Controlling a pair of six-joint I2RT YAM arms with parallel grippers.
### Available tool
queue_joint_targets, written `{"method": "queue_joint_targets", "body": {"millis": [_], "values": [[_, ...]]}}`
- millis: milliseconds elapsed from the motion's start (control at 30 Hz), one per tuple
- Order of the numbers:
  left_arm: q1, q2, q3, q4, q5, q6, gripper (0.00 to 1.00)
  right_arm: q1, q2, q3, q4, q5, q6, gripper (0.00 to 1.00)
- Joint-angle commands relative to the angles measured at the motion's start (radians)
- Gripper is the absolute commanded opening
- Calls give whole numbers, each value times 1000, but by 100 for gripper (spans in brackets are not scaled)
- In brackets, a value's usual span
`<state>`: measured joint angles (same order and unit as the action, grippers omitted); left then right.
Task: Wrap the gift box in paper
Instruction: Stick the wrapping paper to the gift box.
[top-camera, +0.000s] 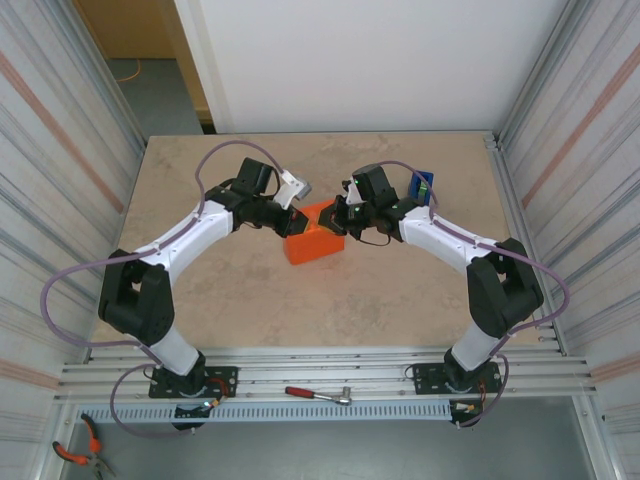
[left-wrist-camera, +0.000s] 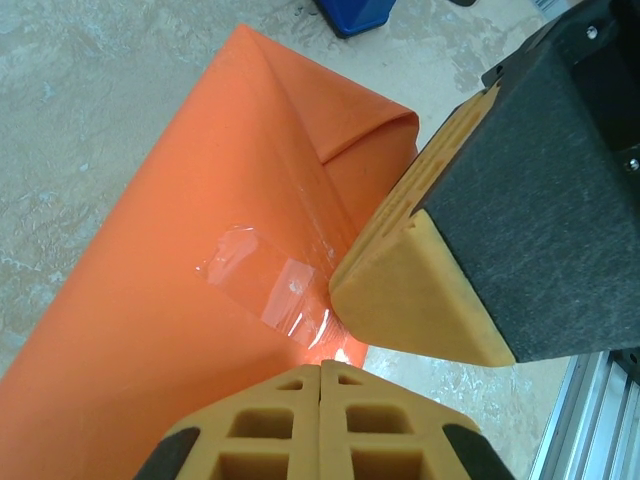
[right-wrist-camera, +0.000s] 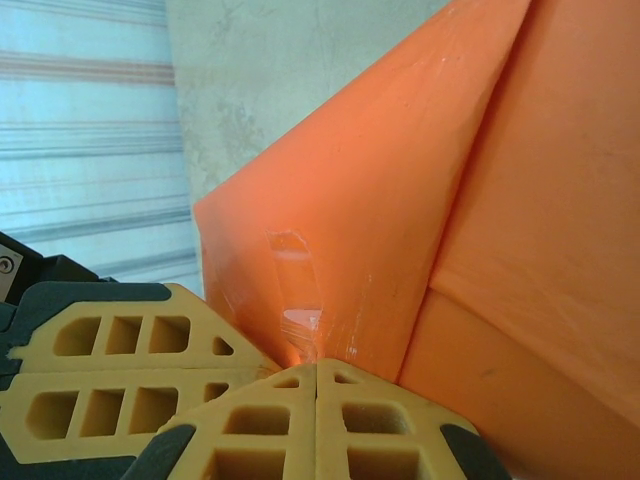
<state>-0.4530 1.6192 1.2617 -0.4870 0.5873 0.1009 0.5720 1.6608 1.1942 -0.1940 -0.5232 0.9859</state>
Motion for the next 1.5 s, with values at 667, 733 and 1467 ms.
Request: {"method": "queue_joint_targets", "body": {"millis": [667,733,1467], "values": [[26,-96,35,3,71,-88,0,-20,16,-25,-130,53,-23,3],[31,-86,51,-16,56,-82,0,-21,16,-27,-128,54,-21,3],[27,-23,1,-55,37,-53,0,-18,17,-25,-125,54,-16,2]]}}
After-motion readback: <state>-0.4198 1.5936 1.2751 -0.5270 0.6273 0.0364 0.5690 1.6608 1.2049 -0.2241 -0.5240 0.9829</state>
